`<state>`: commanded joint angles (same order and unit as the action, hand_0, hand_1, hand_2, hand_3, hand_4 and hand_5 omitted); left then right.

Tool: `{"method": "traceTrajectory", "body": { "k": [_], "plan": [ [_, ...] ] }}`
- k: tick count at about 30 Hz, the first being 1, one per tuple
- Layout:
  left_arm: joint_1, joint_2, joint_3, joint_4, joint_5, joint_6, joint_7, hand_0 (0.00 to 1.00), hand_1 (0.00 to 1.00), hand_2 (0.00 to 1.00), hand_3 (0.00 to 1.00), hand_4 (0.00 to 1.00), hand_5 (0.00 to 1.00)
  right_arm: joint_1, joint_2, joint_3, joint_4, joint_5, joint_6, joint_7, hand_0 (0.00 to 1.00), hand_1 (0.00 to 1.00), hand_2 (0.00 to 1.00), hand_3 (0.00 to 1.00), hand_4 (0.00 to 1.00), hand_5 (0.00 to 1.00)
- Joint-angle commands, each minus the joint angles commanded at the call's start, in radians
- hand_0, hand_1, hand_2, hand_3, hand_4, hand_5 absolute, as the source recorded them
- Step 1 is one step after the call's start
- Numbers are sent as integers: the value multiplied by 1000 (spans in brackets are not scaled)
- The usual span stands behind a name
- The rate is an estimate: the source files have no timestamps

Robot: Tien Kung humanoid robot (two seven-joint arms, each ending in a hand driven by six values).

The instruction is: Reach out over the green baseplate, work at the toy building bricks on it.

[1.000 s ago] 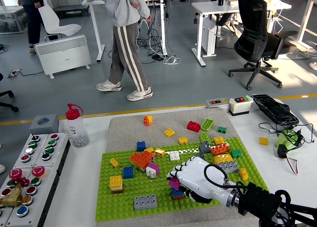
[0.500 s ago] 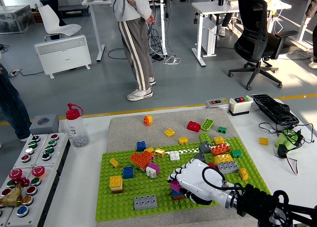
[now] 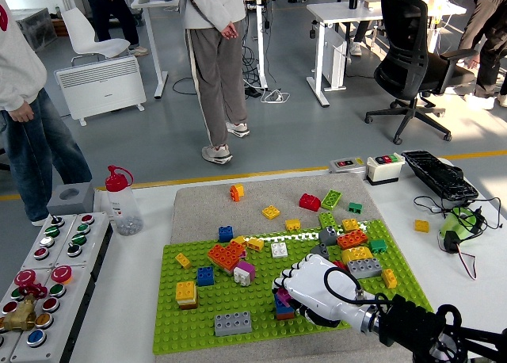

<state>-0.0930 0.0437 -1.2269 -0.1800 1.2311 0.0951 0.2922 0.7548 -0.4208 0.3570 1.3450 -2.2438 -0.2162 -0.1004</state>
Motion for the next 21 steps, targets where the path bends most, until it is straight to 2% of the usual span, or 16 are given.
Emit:
{"method": "traceTrajectory", "body": {
  "k": [21],
  "plan": [
    [-2,1,-2,0,-1,0,-1,695,717,707,635,389,998,-18,-7,27,33,44,-1,1,376,544,606,666,544,2]
  ]
}}
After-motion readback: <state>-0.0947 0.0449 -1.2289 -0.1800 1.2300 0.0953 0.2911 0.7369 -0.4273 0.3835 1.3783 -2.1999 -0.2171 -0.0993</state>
